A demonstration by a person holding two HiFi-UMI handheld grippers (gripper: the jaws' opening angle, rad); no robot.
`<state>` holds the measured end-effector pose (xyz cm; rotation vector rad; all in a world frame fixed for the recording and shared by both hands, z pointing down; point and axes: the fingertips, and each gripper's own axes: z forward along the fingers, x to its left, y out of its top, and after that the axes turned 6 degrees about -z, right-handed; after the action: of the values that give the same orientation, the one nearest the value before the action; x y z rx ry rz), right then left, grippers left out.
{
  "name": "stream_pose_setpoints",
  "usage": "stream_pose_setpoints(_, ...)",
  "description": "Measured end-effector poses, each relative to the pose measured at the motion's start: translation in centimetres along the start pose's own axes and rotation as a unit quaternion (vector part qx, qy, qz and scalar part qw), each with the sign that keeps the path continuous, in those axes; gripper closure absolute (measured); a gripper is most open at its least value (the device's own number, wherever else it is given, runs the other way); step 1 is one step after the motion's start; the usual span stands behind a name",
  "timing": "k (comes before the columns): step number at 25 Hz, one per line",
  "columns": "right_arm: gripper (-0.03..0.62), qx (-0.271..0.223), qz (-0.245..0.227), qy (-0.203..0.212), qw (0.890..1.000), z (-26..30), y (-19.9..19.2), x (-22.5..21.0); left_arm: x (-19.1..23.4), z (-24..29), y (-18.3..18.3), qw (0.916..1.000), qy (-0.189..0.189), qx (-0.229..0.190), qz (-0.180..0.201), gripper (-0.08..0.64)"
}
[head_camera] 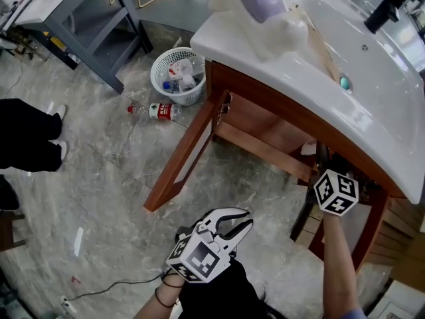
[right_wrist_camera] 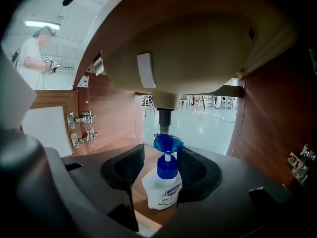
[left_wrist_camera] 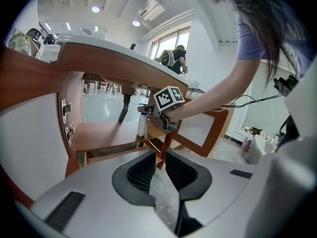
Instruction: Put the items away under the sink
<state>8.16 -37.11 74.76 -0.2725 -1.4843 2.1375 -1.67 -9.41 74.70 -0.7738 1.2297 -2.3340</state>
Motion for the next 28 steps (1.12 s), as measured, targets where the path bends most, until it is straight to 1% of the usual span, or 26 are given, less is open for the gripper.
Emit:
stream_pose_setpoints(3, 0.382, 0.004, -0.007, -0.005, 1.0, -0.4, -0.3, -0.3, -0.2, -0.1, 0.1, 1.0, -0.001, 0.0, 0.0, 0.492)
stream_pose_setpoints(6, 0.34, 0.007, -0.015, -0.003, 1.0, -0.5, -0.2, -0.2, -0.3, -0.3, 0.0, 1.0, 0.0, 0.001, -0.002, 0.492)
stream_pose_setpoints(8, 0.326, 0.009, -0.011, -0.004, 1.0, -0.6, -0.2, -0.1, -0.4, -0.6, -0.3, 1.0, 0.001, 0.004, -0.002, 0.492)
stream_pose_setpoints(15, 0.322, 0.026, 0.014, -0.017, 0.999, -2.5, -1.4, -0.3, -1.0, -1.3, -0.2, 1.0, 0.0, 0.004, -0.005, 0.492)
stream_pose_setpoints(21, 0.322, 0.048, 0.023, 0.0, 0.999, -5.2, -2.4, 1.4, -2.1, -2.6, 0.3, 1.0, 0.001, 0.005, -0.007, 0.492)
stream_pose_setpoints(26, 0.324, 0.06, 0.033, 0.026, 0.997, -7.9, -2.3, 3.3, -3.4, -4.0, 1.0, 0.9999, 0.001, 0.006, -0.012, 0.492)
stream_pose_setpoints(27, 0.329, 0.06, 0.032, 0.032, 0.997, -8.6, -2.0, 3.7, -3.7, -4.3, 1.2, 0.9999, 0.0, 0.007, -0.011, 0.492)
stream_pose_setpoints(28, 0.348, 0.06, 0.03, 0.037, 0.997, -9.3, -1.7, 4.1, -4.0, -4.6, 1.6, 0.9999, -0.001, 0.006, -0.011, 0.492)
